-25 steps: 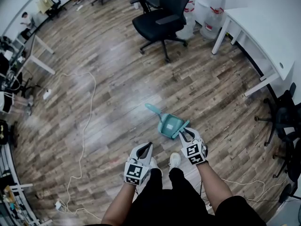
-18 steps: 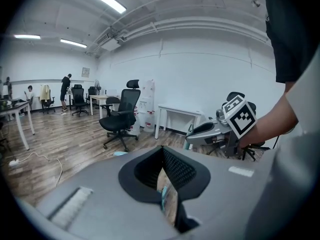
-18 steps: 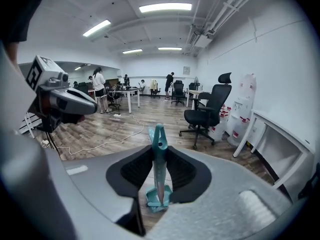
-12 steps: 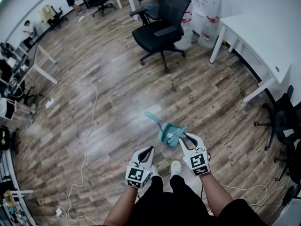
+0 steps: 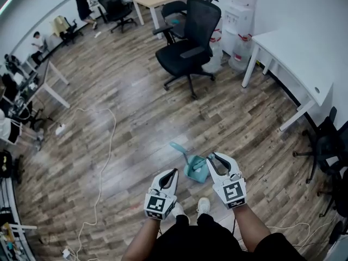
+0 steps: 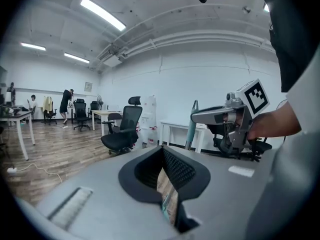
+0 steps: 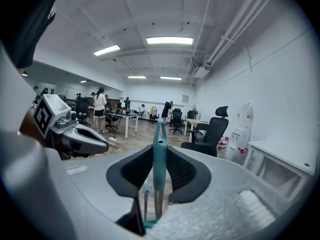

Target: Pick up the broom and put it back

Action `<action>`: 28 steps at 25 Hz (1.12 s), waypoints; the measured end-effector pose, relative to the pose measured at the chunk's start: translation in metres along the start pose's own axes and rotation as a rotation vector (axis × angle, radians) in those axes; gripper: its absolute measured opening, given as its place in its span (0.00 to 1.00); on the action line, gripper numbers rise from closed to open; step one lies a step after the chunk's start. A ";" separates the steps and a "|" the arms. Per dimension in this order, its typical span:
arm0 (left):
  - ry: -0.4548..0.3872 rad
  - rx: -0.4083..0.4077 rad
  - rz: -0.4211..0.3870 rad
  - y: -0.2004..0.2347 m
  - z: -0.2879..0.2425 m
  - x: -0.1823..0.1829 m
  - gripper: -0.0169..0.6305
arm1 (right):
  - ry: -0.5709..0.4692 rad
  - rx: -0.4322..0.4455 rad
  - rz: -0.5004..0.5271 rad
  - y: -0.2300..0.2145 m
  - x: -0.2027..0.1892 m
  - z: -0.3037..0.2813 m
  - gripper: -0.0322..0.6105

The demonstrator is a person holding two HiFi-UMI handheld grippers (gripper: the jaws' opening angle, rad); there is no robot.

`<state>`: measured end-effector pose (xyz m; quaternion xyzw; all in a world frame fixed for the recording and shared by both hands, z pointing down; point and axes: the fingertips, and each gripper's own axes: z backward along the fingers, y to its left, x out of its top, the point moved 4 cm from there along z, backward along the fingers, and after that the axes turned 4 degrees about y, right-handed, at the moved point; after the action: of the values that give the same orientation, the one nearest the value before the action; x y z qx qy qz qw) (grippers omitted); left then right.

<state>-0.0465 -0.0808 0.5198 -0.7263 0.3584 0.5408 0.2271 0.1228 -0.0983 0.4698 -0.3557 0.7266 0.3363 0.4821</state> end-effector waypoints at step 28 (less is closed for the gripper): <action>-0.215 -0.019 -0.076 0.014 0.013 0.090 0.06 | -0.370 -0.112 0.029 -0.021 0.156 0.060 0.19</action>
<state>-0.0514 -0.1050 0.4313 -0.6794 0.2991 0.6100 0.2773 0.1238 -0.0894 0.3017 -0.3036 0.6107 0.4429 0.5819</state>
